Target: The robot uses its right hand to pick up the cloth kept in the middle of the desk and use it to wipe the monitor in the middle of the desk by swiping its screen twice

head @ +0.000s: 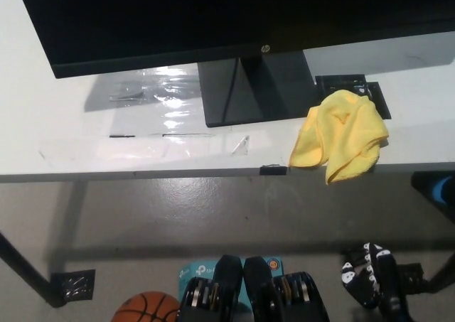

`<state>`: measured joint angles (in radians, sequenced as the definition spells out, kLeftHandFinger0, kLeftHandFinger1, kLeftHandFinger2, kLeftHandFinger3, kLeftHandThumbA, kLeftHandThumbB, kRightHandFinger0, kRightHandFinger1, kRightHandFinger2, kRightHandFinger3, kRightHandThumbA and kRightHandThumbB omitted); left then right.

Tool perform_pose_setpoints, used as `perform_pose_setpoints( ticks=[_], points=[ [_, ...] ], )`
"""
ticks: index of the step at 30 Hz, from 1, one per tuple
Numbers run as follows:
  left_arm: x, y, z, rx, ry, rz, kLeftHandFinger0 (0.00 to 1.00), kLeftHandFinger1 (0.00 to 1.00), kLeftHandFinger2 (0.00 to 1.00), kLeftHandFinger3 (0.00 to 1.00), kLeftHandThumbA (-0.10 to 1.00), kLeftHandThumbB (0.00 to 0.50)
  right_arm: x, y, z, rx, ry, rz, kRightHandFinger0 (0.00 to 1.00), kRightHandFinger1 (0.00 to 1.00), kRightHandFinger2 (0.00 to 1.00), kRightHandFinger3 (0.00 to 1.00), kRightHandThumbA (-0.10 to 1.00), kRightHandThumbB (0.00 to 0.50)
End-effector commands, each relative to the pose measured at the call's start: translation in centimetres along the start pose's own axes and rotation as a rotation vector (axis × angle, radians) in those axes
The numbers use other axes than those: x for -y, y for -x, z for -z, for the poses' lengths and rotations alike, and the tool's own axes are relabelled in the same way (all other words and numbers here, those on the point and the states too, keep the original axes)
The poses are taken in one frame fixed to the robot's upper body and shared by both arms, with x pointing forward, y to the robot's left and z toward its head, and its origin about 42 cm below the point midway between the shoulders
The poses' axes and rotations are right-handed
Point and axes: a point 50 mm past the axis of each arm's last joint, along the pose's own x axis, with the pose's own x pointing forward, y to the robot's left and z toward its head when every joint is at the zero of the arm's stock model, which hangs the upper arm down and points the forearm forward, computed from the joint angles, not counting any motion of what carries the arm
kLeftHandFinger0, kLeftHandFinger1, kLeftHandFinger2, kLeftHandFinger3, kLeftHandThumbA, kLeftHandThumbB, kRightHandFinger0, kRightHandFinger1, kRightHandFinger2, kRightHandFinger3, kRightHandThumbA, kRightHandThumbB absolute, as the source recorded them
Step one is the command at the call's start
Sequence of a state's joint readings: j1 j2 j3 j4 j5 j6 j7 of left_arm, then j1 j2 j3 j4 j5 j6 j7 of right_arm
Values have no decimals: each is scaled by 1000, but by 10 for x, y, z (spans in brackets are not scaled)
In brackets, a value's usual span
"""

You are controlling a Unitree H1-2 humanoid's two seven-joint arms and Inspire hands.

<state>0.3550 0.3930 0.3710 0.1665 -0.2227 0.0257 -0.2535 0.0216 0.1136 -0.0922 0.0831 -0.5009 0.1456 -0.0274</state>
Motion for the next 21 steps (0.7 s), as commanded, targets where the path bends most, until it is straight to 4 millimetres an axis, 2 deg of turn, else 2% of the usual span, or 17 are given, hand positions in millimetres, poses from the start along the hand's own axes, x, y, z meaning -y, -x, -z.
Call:
perform_pose_setpoints(
  ticks=[1,3,5,9,13,14,17,19,21],
  points=[
    [-9,-2,-11,50,-28,5,472,502,621,758,-93,191,3,-7,-9,172,-177,107,18,113,260,512,330,65],
    [-7,-2,-12,41,-43,7,442,492,622,772,-100,155,1,-8,-7,191,-140,90,44,107,227,501,320,88],
    [-6,-3,-11,50,-39,15,420,478,613,760,-100,150,0,-9,-6,202,-141,85,58,116,224,491,350,104],
    [-8,-6,-15,41,-74,23,433,483,621,772,-100,149,-1,-9,-6,236,-109,73,62,118,230,499,388,97],
    [-6,-6,-22,49,-81,20,413,467,611,758,-100,143,0,-14,-6,256,-122,73,24,75,185,499,373,103],
    [-6,-7,-21,56,-83,24,405,460,608,756,-100,140,0,-14,-6,261,-110,78,1,17,154,498,388,104],
    [-7,-8,-18,45,-84,22,422,483,645,767,-100,136,2,-15,-5,266,-91,82,0,0,138,497,384,95],
    [-5,-7,-19,36,-82,23,439,498,647,776,-100,132,4,-14,-5,258,-96,79,14,22,142,499,383,94],
    [-4,-7,-20,37,-83,25,423,484,633,770,-100,136,5,-16,-4,267,-70,76,0,0,99,470,413,84]
  ],
)
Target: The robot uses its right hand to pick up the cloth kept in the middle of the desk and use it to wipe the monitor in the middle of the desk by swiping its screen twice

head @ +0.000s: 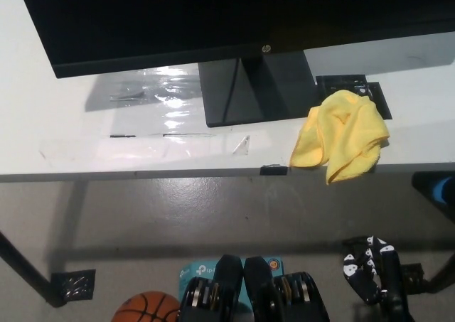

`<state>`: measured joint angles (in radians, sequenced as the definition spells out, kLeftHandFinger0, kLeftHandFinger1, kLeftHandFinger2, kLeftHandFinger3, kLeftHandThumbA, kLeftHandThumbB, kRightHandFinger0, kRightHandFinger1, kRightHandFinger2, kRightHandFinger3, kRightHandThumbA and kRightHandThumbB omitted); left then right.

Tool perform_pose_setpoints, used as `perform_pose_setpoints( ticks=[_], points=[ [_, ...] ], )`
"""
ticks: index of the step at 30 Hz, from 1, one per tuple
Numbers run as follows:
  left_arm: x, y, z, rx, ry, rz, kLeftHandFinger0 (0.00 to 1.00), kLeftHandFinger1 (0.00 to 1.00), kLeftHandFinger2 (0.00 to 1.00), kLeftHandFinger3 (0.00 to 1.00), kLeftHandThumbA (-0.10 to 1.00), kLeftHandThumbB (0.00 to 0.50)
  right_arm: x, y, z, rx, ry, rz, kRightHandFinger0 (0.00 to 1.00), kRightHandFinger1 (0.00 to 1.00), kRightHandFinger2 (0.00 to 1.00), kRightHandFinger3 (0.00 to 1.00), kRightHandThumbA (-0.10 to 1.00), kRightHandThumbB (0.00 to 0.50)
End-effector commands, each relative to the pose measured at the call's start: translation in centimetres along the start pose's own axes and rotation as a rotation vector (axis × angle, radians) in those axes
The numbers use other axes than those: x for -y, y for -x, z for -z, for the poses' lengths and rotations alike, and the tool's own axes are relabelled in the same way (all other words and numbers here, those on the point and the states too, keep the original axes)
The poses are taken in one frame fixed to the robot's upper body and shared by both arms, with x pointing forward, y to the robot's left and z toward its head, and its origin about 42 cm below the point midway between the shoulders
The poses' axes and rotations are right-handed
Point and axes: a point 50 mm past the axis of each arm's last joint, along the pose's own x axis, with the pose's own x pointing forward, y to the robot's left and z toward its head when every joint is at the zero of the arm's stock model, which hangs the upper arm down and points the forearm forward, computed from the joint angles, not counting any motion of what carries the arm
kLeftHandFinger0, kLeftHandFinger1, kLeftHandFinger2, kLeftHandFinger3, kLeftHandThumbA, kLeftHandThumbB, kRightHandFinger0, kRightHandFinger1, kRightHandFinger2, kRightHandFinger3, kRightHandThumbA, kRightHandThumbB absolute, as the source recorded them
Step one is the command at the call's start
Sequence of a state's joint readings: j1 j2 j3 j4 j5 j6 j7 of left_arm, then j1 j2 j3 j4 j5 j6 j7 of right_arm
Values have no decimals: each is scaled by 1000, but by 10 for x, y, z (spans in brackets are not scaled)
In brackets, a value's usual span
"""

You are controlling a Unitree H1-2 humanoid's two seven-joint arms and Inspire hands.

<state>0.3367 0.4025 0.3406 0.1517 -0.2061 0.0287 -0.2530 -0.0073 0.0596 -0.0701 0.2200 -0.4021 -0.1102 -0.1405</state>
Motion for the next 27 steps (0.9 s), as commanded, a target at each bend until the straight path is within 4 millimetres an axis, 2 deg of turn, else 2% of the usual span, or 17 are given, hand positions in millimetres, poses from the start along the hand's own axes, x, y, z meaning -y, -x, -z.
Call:
perform_pose_setpoints(
  ticks=[1,5,8,13,14,16,20,24,27],
  points=[
    [-12,1,-9,21,-52,-5,412,474,625,769,-100,139,1,-8,-13,103,-2,29,0,0,85,465,421,82],
    [-12,-3,-11,18,-65,0,420,478,636,786,-100,137,2,-6,-12,98,-13,35,0,0,3,446,400,78],
    [-13,-4,-11,22,-72,7,446,509,659,792,-100,132,2,-7,-13,94,8,37,0,0,2,457,426,77],
    [-13,-8,-16,23,-94,4,432,484,634,788,-100,143,2,-10,-14,109,16,38,0,0,21,458,390,62],
    [-13,-8,-16,24,-92,5,428,481,629,782,-100,144,2,-10,-13,107,12,35,0,0,21,461,409,68],
    [-13,-8,-15,25,-86,5,427,484,622,763,-100,142,2,-11,-12,102,13,24,0,0,1,479,478,43],
    [-13,-10,-12,28,-85,9,436,496,631,762,-100,138,2,-12,-13,84,11,8,0,0,0,475,536,27],
    [-12,-10,-12,16,-84,1,458,521,658,776,-100,136,3,-12,-12,96,12,12,0,0,0,438,522,23],
    [-12,-9,-13,17,-77,2,431,490,640,772,-100,144,2,-12,-12,87,17,16,0,0,2,433,536,38]
  ],
)
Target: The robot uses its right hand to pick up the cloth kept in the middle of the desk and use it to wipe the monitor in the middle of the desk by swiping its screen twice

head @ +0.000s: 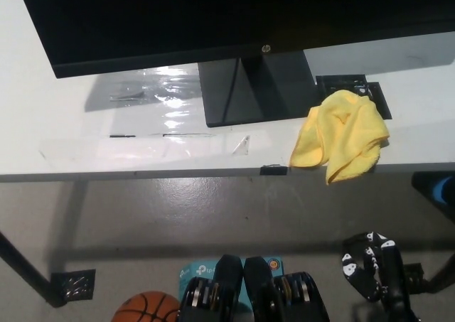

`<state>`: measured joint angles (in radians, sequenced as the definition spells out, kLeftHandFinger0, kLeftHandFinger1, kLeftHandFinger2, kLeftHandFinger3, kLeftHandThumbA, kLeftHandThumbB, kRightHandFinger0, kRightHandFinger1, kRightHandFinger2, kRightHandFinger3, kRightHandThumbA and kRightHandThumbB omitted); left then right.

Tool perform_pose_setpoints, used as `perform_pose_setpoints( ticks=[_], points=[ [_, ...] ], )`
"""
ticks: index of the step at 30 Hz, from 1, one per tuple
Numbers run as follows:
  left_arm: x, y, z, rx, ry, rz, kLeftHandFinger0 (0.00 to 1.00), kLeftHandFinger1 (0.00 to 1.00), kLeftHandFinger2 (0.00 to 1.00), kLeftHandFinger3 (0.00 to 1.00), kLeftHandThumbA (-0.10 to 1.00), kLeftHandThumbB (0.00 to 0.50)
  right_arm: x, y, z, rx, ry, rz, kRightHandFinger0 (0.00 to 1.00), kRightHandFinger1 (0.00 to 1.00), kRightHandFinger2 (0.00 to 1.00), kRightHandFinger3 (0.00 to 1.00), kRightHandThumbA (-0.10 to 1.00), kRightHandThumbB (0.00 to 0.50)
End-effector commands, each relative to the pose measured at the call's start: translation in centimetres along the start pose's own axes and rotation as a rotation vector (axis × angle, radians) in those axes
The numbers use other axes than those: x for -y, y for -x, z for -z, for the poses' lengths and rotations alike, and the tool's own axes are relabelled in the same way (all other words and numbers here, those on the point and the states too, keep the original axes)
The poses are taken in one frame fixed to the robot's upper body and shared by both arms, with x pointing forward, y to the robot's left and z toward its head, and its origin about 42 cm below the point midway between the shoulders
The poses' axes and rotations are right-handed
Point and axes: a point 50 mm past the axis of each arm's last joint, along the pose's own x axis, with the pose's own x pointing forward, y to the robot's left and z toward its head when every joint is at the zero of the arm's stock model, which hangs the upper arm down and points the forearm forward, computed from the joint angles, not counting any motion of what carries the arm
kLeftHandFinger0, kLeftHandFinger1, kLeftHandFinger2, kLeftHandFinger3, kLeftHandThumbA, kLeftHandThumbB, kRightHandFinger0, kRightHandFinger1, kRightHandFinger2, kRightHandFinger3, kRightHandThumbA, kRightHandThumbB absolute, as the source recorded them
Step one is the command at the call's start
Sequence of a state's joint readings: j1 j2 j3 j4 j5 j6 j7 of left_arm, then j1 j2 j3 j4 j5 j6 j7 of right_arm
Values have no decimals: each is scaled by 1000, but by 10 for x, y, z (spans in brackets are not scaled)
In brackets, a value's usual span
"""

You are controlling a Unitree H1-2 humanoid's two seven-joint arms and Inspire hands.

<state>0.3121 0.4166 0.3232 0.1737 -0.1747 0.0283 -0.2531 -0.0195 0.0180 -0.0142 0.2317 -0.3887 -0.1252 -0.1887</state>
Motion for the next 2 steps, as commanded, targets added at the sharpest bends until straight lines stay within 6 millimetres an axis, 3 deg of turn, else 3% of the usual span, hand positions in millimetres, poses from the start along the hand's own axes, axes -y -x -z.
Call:
perform_pose_setpoints(
  ticks=[1,2],
  points=[
    [-13,-2,-13,27,-41,-6,410,473,626,772,-100,146,1,-7,-9,42,-7,25,0,0,1,439,540,32],
    [-13,-2,-14,30,-38,-5,404,469,623,771,-100,146,1,-7,-9,42,-7,25,0,0,0,441,537,32]
  ],
)
